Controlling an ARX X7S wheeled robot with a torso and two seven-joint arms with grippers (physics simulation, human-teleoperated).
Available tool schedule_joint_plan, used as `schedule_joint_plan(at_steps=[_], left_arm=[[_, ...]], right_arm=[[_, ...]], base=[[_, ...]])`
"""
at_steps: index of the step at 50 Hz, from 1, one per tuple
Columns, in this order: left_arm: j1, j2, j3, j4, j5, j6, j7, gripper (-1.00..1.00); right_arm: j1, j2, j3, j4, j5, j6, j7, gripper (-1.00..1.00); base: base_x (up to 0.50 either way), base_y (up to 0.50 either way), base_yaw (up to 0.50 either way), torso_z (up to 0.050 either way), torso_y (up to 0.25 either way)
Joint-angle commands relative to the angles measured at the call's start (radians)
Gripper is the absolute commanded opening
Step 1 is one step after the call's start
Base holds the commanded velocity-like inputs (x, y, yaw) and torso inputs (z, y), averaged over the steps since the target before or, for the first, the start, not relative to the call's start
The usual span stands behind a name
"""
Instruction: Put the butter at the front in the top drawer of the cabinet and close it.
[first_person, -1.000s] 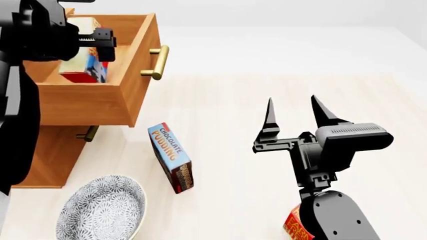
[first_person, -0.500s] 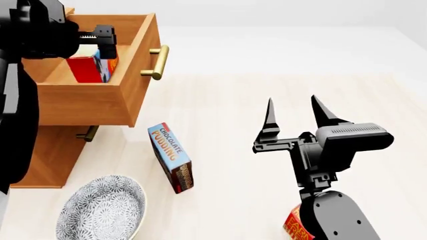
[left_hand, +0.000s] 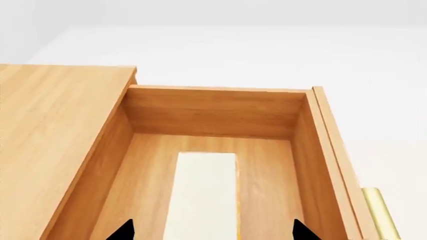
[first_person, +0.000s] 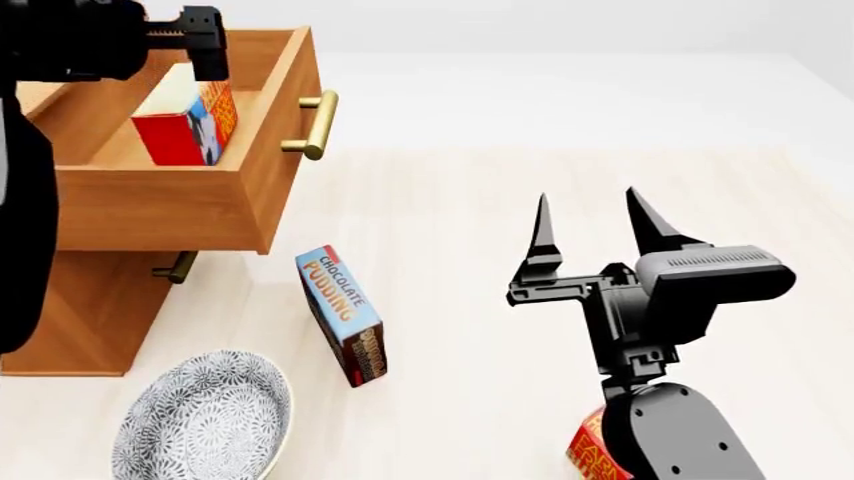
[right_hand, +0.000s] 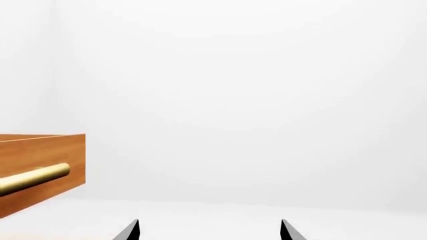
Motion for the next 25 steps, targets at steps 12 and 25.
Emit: schedule_joint_plan(at_steps=[12, 25], left_arm=[[-0.020, 0.003, 0.000, 0.000, 0.004, 0.037, 0.022, 1.00], [-0.028, 0.007, 0.005, 0.000, 0.001, 0.036, 0.042, 1.00]], right_arm=[[0.000, 0.008, -0.003, -0.020, 0.005, 0.005, 0.006, 1.00], [0.004, 0.009, -0.006, -0.023, 0.004, 0.006, 0.010, 1.00]], base=[[0.00, 0.00, 0.00, -0.002, 0.126], [0.00, 0.00, 0.00, -0.005, 0.250]])
